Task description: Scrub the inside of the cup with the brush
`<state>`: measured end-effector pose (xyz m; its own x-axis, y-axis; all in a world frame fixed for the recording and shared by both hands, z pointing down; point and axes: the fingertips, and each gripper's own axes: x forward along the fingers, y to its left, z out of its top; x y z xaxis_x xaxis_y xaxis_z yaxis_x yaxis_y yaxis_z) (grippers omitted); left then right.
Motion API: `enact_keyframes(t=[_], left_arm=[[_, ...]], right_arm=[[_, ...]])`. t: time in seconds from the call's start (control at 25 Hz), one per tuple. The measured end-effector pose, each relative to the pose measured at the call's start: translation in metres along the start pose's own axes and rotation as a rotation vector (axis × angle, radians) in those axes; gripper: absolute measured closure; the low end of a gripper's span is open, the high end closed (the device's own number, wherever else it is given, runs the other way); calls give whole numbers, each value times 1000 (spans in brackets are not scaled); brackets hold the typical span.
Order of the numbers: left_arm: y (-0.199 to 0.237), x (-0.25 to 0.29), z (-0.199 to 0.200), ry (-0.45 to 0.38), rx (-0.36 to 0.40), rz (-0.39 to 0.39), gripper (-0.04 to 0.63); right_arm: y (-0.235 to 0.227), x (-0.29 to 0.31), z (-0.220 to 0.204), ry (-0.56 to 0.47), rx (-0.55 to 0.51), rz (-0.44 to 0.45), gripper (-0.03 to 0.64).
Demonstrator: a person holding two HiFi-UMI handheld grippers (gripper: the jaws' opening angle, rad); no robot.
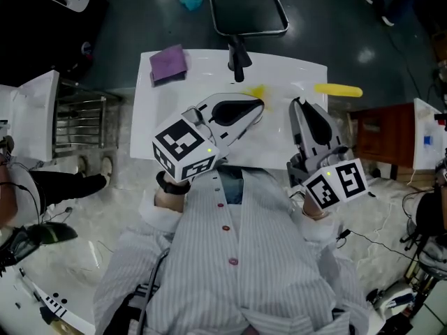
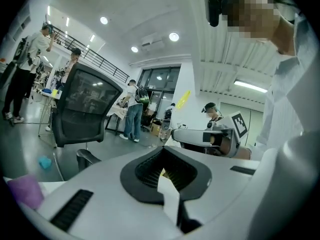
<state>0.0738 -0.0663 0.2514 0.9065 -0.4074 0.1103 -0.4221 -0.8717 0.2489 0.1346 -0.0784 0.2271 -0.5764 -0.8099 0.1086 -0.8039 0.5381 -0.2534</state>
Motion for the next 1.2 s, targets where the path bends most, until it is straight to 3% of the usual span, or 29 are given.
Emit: enact_keyframes(t=[0.6,0.8,1.2], left_arm=[[6,-1,-9,39,2,-14,586],[-1,1,-3,40,28,-56,586],[1,-3,13,2,92,-20,586]], right_arm=[[-2,4,-15,37,33,4,561],[-5,2,-20,51,46,2,561],[-7,6,-15,45,42,-3,561]])
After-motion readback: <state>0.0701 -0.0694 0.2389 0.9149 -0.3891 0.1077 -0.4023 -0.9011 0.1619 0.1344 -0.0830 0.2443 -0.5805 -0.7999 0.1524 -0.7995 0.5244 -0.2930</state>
